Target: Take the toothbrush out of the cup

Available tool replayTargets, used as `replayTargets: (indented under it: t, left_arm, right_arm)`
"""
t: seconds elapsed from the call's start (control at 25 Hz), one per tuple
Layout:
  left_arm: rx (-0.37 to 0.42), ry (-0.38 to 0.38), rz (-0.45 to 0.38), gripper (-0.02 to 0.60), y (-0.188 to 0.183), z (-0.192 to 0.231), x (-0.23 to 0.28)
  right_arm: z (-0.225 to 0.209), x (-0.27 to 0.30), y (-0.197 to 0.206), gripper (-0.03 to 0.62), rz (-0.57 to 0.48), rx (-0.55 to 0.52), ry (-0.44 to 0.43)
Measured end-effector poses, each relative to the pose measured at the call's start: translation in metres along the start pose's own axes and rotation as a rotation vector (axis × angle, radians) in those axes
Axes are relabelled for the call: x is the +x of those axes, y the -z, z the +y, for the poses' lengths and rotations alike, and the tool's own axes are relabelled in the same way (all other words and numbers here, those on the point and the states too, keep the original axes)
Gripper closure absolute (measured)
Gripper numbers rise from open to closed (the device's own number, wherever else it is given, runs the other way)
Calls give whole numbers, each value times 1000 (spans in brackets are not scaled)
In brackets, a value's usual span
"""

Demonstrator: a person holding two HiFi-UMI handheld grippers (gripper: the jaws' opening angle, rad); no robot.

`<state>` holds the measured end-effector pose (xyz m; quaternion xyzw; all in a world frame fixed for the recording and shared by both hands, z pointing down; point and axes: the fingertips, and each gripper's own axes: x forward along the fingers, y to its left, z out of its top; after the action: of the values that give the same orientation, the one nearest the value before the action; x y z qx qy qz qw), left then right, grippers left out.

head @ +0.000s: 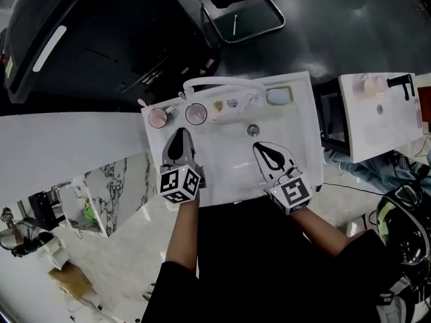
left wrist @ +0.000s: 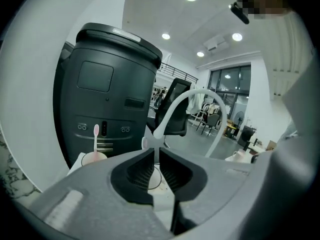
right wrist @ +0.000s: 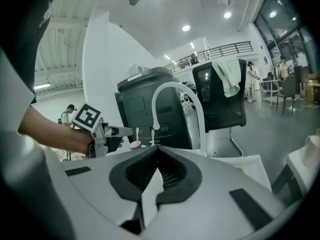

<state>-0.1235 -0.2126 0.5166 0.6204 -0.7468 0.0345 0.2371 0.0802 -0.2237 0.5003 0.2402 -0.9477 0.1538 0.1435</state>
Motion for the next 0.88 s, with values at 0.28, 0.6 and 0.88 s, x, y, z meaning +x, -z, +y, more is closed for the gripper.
replayTargets:
  t: [0.28, 0.6, 0.88]
  left_arm:
    - [5, 28, 63, 491, 19, 12, 51]
    - [9, 24, 143, 445, 37, 27, 94]
    - [51, 15, 207, 445, 48, 32, 112]
  right_arm:
    - [-5, 9, 20, 595, 45, 40, 24]
    - [3, 23, 8, 595, 48, 64, 20]
    - [4, 27, 19, 595, 82, 69, 25]
